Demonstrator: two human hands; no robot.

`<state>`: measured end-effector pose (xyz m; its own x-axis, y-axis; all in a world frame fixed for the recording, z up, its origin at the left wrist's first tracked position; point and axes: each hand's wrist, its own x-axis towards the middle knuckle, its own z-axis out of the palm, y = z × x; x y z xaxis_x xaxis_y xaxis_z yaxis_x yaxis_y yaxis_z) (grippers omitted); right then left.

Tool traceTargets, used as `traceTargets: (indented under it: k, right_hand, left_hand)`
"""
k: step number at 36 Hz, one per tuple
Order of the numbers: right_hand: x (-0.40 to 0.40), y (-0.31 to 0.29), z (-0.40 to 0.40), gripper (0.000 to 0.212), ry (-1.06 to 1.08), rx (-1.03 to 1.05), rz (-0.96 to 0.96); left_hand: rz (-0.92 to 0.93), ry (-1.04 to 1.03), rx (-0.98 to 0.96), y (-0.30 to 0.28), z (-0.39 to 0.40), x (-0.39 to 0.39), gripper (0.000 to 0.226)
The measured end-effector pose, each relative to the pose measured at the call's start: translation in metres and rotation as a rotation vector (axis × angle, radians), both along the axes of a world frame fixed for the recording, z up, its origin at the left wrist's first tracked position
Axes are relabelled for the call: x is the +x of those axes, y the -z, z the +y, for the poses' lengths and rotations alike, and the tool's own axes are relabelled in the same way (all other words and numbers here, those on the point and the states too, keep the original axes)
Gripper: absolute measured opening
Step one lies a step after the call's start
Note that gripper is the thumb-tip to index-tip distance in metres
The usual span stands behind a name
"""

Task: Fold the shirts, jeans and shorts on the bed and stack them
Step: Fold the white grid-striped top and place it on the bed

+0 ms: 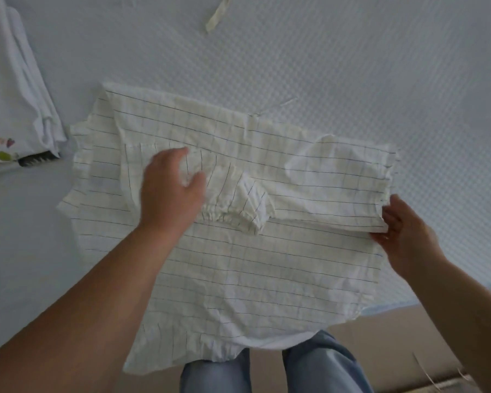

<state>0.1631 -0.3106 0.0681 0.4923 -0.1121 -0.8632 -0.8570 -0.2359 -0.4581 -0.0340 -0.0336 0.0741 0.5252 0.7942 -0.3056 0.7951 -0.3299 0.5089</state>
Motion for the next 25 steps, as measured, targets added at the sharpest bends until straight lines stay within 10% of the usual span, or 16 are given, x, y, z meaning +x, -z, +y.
traceTargets:
  k: [7,25]
  right_hand:
    - [0.054,0.006,0.022,0.056,-0.356,-0.062,-0.015]
    - [0.106,0.028,0.042,0.033,-0.889,-0.568,-0.389]
  left_hand:
    - [0.17,0.387,0.082,0.033,-0.02,0.061,0.059]
    - [0.329,0.425,0.141,0.065,-0.015,0.079,0.068]
